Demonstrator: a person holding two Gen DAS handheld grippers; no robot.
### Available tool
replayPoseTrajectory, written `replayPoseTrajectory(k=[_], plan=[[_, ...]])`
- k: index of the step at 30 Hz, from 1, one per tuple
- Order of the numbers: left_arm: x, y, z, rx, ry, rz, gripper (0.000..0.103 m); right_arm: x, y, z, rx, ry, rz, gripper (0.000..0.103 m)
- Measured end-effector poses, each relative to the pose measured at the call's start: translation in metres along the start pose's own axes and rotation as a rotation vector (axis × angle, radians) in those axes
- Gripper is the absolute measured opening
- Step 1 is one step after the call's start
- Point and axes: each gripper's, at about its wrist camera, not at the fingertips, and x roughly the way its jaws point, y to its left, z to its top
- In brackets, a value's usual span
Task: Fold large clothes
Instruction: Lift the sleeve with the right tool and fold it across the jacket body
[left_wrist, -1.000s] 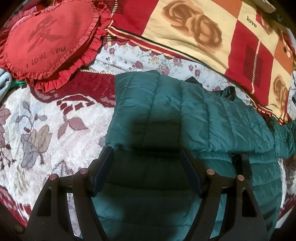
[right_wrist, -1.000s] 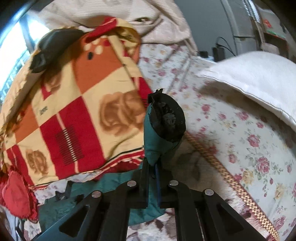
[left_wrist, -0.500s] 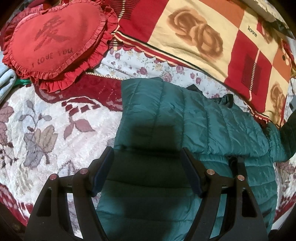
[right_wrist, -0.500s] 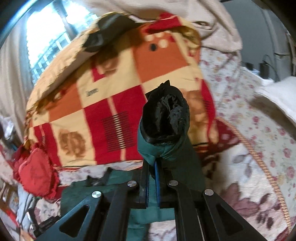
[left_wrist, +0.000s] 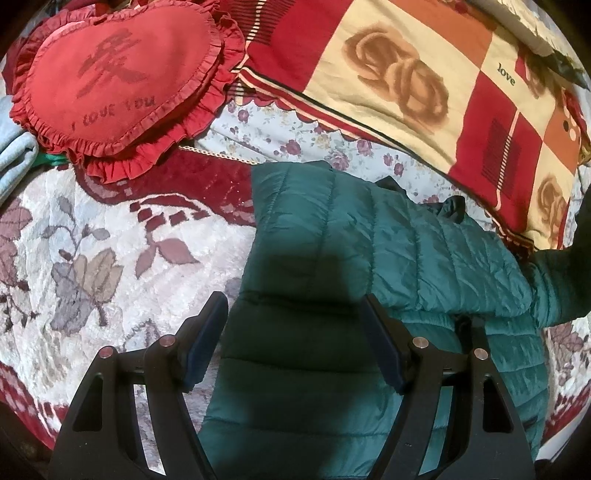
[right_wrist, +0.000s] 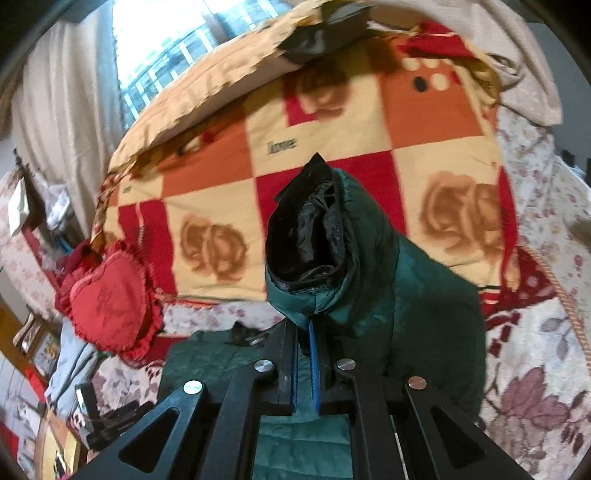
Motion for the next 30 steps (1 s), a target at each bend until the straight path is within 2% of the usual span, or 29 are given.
replayPoseTrajectory(k=[18, 30], plan=[[-0.004, 0.017, 0.002, -0.023, -0.004, 0.004, 0.074, 0.090, 0.110, -0.047, -0.131, 0.197, 0.148, 0.005], [0.004, 0.032, 0.002, -0.050, 0.009, 0.008, 0.074, 0.163, 0.157, -0.081, -0.113, 0.293, 0.200, 0.005]])
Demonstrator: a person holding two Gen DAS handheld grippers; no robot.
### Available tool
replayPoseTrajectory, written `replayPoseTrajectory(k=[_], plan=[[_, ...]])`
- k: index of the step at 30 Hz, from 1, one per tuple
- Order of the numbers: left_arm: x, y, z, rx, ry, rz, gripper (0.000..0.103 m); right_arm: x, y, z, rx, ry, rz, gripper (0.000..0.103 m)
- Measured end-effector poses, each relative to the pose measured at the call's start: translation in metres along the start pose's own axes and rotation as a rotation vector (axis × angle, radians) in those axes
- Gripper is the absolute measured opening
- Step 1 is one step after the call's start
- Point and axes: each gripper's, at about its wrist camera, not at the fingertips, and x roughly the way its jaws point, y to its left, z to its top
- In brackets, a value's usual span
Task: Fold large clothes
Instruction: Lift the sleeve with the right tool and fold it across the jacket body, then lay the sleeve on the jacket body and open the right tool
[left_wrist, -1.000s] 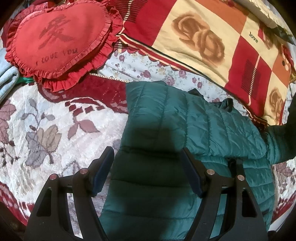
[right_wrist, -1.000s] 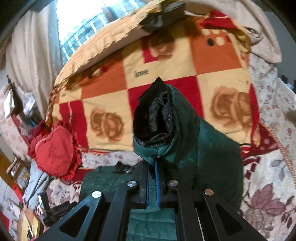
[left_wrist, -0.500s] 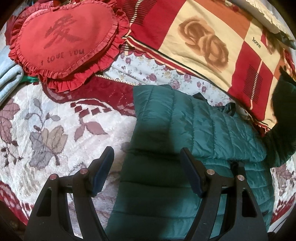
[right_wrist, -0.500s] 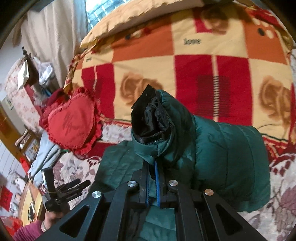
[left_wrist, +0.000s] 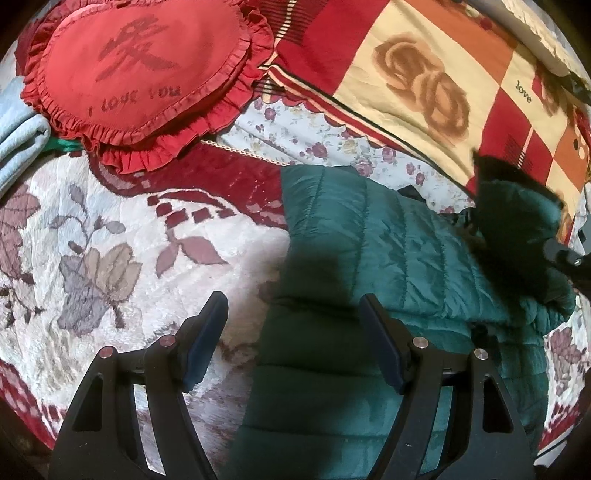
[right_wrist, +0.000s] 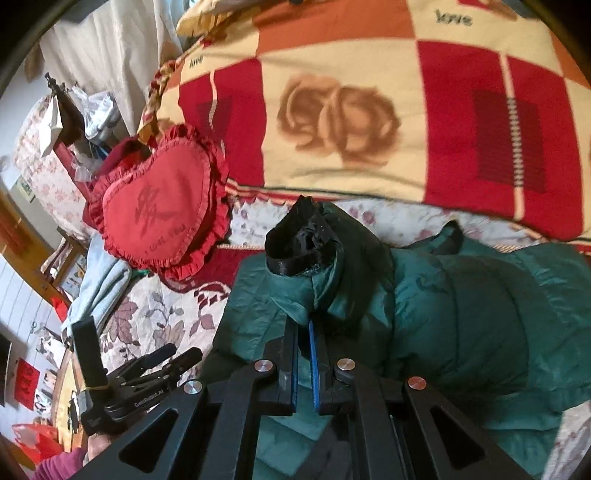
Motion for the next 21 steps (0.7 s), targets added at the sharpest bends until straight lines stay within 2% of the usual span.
replayPoseTrajectory(k=[7, 10, 12, 14, 15, 18, 21], plan=[[0.002, 0.005, 0.001, -0.012, 0.007, 0.001, 0.074, 0.043, 0.009, -0.018, 0.011, 0.079, -0.006, 0.005], [-0.002, 0.002, 0.002, -0.013, 0.003, -0.008, 0.074, 0.058, 0.014, -0.028, -0.034, 0.115, -0.036, 0.005], [-0.006, -0.001, 0.003, -0.006, -0.003, -0.010, 0.074, 0.062, 0.019, -0.034, -0.072, 0.125, -0.053, 0.014], [-0.010, -0.006, 0.004, -0.002, -0.006, -0.016, 0.074, 0.061, 0.022, -0.037, -0.084, 0.131, -0.038, 0.063], [-0.011, -0.007, 0.005, -0.002, -0.008, -0.021, 0.074, 0.058, 0.024, -0.038, -0.089, 0.126, -0.033, 0.074], [-0.015, -0.013, 0.007, -0.007, -0.007, -0.031, 0.074, 0.044, 0.033, -0.040, -0.147, 0.113, -0.064, 0.076], [-0.018, -0.020, 0.007, -0.010, -0.006, -0.044, 0.074, 0.024, 0.031, -0.043, -0.144, 0.094, -0.062, 0.076]])
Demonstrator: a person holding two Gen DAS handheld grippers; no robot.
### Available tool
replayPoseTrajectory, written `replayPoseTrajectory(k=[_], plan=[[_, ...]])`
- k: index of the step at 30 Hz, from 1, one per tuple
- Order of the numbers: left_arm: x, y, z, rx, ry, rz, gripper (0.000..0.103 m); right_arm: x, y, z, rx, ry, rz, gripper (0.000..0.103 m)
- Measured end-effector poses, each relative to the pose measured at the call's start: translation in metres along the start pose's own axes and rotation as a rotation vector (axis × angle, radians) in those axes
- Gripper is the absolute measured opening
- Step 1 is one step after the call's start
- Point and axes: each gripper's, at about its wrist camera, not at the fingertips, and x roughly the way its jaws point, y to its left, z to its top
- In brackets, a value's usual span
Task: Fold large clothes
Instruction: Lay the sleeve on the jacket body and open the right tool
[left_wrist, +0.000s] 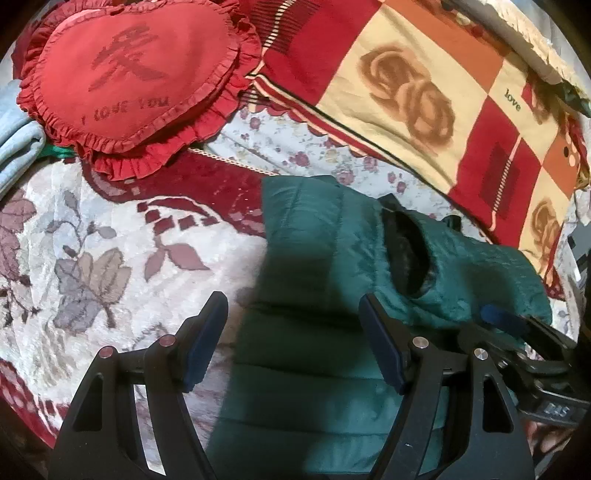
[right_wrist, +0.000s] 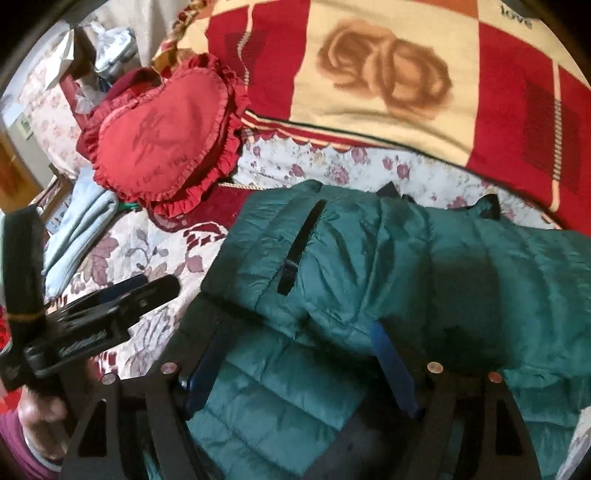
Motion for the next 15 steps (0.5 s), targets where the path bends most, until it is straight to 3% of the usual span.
replayPoseTrajectory(k=[5, 9, 15], plan=[[-0.002, -0.017, -0.002, 0.038, -0.004, -0.001, 0.074, -0.034, -0.018, -0.016, 0.033, -0.018, 0.011, 0.076], [0.000, -0.029, -0.002, 0.048, 0.000, -0.017, 0.074, -0.064, -0.031, -0.031, 0.030, -0.039, -0.028, 0.076], [0.013, -0.043, 0.000, 0.008, 0.041, -0.102, 0.074, -0.112, -0.060, -0.050, 0.049, -0.081, -0.073, 0.076]])
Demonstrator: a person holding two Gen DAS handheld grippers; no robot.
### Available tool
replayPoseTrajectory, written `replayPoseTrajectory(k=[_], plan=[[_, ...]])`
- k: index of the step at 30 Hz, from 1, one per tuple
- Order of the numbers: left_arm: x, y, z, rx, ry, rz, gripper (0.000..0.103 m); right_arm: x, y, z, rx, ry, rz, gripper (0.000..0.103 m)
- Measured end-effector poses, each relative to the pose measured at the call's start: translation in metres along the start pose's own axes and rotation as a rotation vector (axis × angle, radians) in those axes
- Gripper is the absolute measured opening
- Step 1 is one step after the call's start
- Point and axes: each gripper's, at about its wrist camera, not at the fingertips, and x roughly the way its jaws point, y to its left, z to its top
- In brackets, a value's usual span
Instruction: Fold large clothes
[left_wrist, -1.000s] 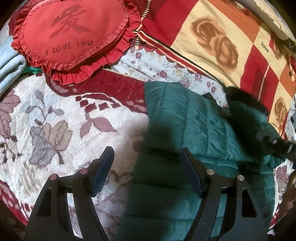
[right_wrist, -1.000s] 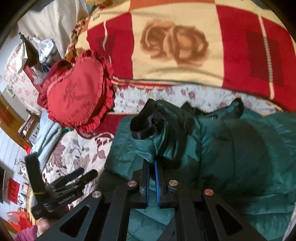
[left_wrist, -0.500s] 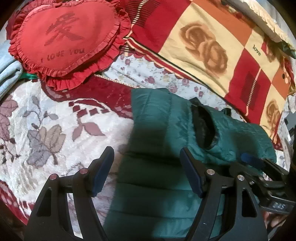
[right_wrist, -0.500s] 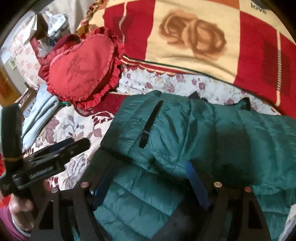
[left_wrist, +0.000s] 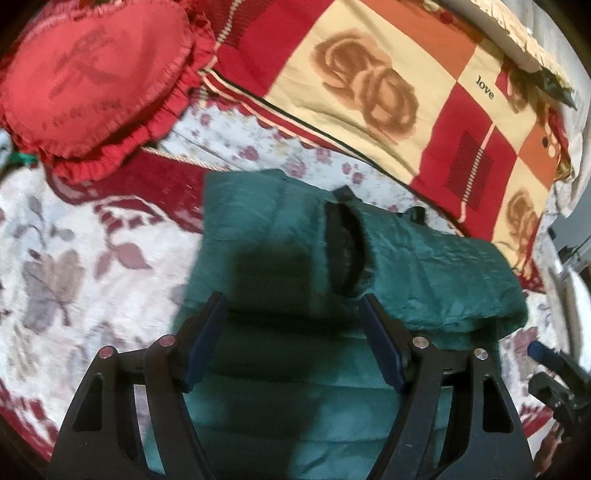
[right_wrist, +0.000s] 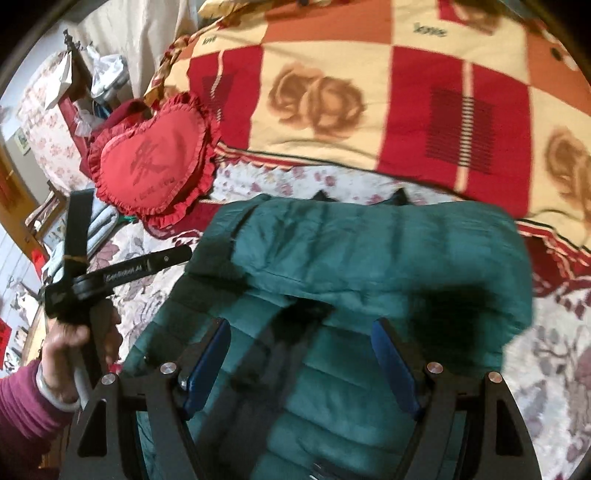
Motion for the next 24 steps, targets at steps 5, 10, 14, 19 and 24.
replayPoseTrajectory(k=[5, 10, 14, 19, 24], plan=[[0.025, -0.009, 0.003, -0.052, 0.066, -0.050, 0.074, -0.025, -0.033, -0.012, 0.076, -0.027, -0.008, 0.076], [0.040, -0.029, 0.009, -0.024, 0.078, -0.034, 0.074, -0.034, -0.056, -0.019, 0.153, -0.037, 0.018, 0.076], [0.051, -0.042, 0.013, 0.001, 0.102, -0.021, 0.074, -0.037, -0.062, -0.021, 0.163, -0.042, 0.028, 0.076], [0.067, -0.054, 0.014, 0.009, 0.125, -0.006, 0.074, -0.038, -0.064, -0.019, 0.160, -0.052, 0.022, 0.076], [0.066, -0.062, 0.016, 0.019, 0.103, -0.072, 0.037, -0.041, -0.069, -0.017, 0.170, -0.055, -0.010, 0.076]])
